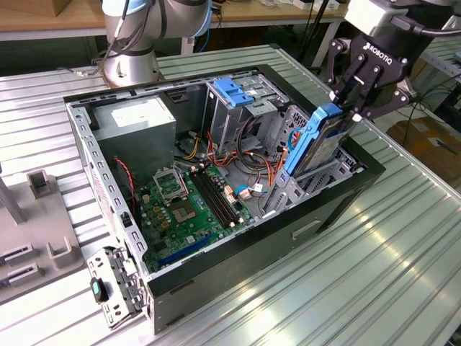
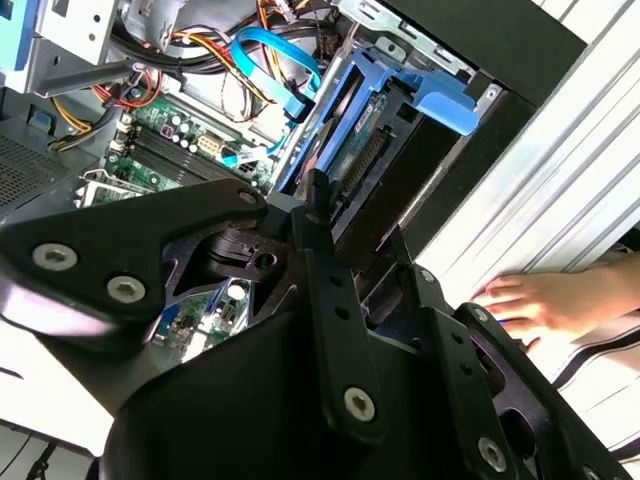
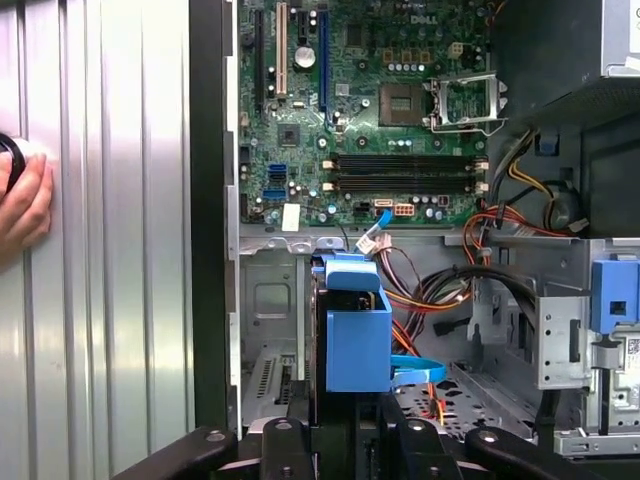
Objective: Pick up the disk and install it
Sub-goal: 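Insert the disk into the insertion slot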
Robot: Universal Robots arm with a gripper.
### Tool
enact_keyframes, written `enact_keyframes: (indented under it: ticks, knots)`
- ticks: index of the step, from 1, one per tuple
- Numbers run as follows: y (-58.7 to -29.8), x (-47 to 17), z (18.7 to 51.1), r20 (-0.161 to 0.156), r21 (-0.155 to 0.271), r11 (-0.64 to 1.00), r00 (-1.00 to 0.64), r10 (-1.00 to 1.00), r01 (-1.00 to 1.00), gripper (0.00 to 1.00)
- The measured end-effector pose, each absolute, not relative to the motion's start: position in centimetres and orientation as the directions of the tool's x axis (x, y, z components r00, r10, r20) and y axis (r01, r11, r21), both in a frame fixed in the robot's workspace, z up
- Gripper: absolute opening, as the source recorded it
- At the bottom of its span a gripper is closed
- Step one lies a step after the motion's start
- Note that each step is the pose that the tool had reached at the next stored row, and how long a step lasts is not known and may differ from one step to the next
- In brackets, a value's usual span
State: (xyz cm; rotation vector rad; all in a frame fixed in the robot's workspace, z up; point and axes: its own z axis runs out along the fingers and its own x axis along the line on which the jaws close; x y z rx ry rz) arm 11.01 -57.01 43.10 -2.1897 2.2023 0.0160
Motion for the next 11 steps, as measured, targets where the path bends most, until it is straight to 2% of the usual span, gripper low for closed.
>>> enact_keyframes:
  ticks: [11]
  knots:
    - [-57.0, 11.0, 40.9, -0.033, -0.018, 0.006, -0.005, -0.999, -1.0, 0.35]
